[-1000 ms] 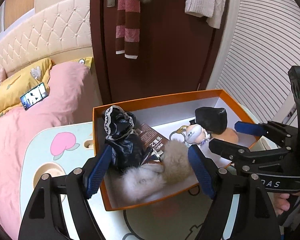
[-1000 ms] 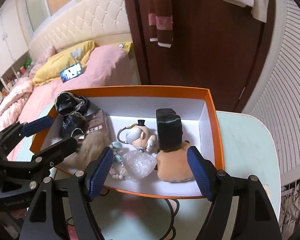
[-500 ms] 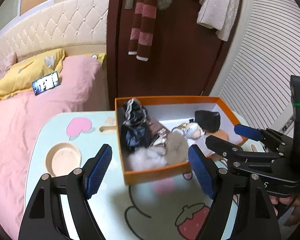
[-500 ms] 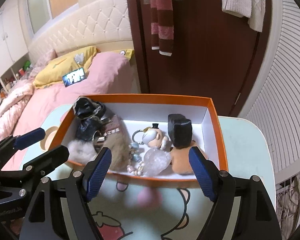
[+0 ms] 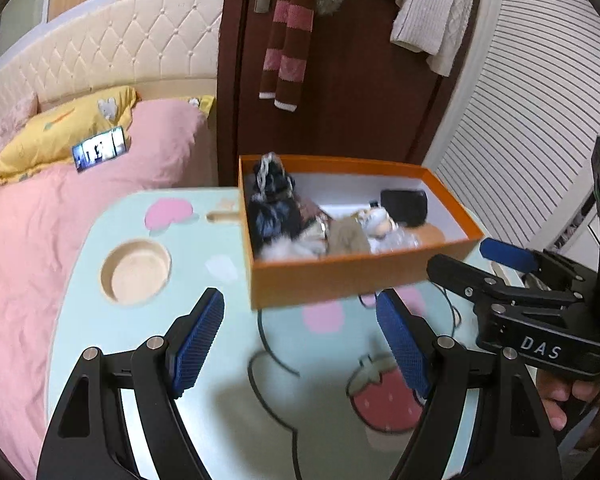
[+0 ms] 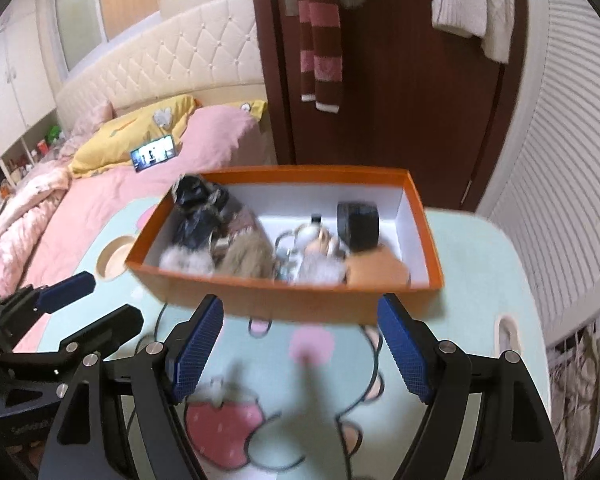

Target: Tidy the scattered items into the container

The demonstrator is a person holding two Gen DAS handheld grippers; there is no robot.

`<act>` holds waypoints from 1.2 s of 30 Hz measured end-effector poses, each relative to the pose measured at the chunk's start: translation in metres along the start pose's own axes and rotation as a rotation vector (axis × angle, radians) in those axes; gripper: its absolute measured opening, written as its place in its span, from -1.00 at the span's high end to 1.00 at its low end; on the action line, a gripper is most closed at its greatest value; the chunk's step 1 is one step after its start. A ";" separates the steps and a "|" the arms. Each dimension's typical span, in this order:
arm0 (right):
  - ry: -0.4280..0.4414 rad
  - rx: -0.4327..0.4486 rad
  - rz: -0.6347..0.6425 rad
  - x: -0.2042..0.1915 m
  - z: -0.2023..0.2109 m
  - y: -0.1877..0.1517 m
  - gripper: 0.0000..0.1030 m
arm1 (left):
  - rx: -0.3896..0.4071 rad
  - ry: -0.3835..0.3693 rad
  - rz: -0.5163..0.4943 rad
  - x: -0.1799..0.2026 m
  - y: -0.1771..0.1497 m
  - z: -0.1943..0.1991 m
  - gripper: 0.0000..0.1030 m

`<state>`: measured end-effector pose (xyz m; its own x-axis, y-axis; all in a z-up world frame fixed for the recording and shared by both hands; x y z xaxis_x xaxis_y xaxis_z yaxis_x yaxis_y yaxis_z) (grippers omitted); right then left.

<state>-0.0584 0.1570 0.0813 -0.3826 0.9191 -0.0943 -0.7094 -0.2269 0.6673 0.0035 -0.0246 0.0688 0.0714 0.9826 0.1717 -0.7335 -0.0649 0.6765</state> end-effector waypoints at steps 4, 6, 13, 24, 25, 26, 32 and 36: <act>-0.042 -0.038 0.002 0.004 -0.008 -0.022 -0.54 | -0.052 0.015 0.022 -0.002 -0.019 -0.014 -0.53; -0.063 -0.076 -0.019 0.008 -0.017 -0.033 -0.54 | -0.072 0.038 0.022 -0.003 -0.026 -0.024 -0.53; -0.089 -0.130 -0.076 0.016 -0.032 -0.055 -0.54 | -0.077 0.139 0.016 -0.009 -0.043 -0.041 -0.57; -0.154 -0.073 -0.067 0.020 -0.040 -0.065 -0.99 | -0.104 0.241 0.009 -0.014 -0.044 -0.054 -0.99; -0.154 -0.068 -0.066 0.019 -0.040 -0.065 -0.99 | -0.103 0.241 0.009 -0.015 -0.044 -0.055 -0.99; -0.154 -0.066 -0.065 0.019 -0.040 -0.065 -0.99 | -0.103 0.241 0.009 -0.015 -0.044 -0.055 -0.99; -0.153 -0.061 -0.064 0.020 -0.039 -0.066 -0.99 | -0.103 0.242 0.010 -0.016 -0.044 -0.056 -0.99; -0.153 -0.059 -0.064 0.018 -0.036 -0.068 -0.99 | -0.103 0.241 0.009 -0.016 -0.044 -0.055 -0.99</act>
<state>-0.0386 0.1773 0.0076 -0.2444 0.9695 -0.0187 -0.7645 -0.1808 0.6187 -0.0027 -0.0275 -0.0032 -0.0894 0.9960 -0.0068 -0.7992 -0.0677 0.5972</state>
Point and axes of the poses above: each gripper's, at about its wrist camera, not at the fingertips, and z roughly against the way its jaws point, x to its right, y to its top, the point moved 1 cm from there along -z, roughly the way its jaws point, and after that the axes turned 1 degree about -z, right-handed, at the moved point
